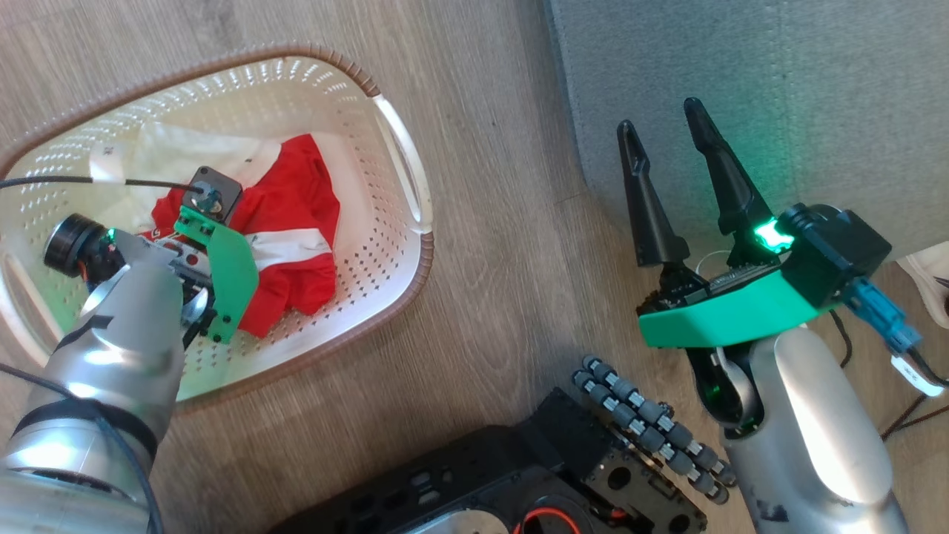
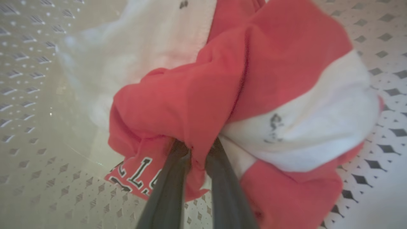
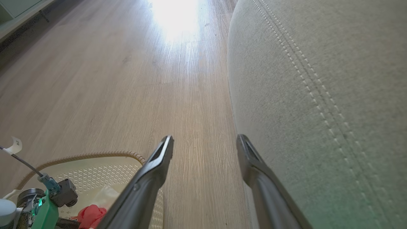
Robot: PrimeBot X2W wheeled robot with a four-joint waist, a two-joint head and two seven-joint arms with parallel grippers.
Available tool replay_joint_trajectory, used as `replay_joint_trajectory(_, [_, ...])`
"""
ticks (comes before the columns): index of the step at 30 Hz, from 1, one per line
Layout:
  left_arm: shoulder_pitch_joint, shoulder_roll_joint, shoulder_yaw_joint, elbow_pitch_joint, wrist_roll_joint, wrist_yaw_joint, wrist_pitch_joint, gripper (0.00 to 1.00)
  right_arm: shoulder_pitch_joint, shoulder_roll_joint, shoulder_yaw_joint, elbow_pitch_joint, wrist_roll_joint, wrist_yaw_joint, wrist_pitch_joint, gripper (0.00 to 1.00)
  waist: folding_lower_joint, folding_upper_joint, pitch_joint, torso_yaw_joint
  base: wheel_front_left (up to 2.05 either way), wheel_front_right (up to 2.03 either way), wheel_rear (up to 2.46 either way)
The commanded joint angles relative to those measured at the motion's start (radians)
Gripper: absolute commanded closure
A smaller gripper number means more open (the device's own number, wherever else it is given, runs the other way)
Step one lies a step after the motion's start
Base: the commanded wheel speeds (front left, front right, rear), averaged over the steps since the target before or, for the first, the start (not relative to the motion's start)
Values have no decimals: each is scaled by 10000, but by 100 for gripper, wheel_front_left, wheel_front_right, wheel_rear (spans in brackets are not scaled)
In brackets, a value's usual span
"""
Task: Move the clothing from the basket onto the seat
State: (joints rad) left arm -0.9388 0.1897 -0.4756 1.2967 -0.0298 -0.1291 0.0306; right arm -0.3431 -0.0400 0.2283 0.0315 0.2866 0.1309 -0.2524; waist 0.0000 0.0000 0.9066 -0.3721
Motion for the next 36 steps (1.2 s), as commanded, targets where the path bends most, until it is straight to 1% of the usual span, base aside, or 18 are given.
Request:
replay_joint_trajectory(1, [381,144,215,-66,-64,16,-122,100,179,-102,165,-239,79,-2,-93,0,0,0,-66,-17,0,0,0])
replay_joint_trajectory(5, [489,81,196,-65,-245,3,-574,100,16,-102,122,-151,50,-2,-93,0,0,0,-346,78,0,0,0])
replay_joint_trajectory(10, [771,-236,196,-63,-516,-5,-1197,100,-83,-102,-33,52,-175,-2,-93,0,0,0,-1054,453,0,0,0])
replay_joint_trajectory(18, [1388,-739,194,-105,-837,41,-2549,100,-61,-102,-304,493,-656,-2,-93,0,0,0,-2503,1237,0,0,0])
replay_joint_trajectory(23, [1903,-1001,446,-483,-1237,244,-2885,100,109,-102,-487,818,-941,-2,-93,0,0,0,-3588,1792,0,0,0])
replay_joint_trajectory(25, [2118,-1073,559,-905,-1389,301,-2912,100,208,-102,-571,962,-1054,-2,-93,0,0,0,-4010,2032,0,0,0])
replay_joint_trajectory(28, [2607,-1115,798,-1993,-1584,428,-2918,100,359,-102,-643,1169,-1212,-2,-93,0,0,0,-4647,2347,0,0,0])
replay_joint_trajectory(32, [3387,-1079,1183,-3322,-1739,598,-2921,100,549,-102,-653,1384,-1311,-2,-93,0,0,0,-5462,2634,0,0,0])
replay_joint_trajectory(36, [4223,-1039,1627,-4514,-1770,882,-2922,100,840,-102,-606,1569,-1258,-2,-93,0,0,0,-6315,2872,0,0,0])
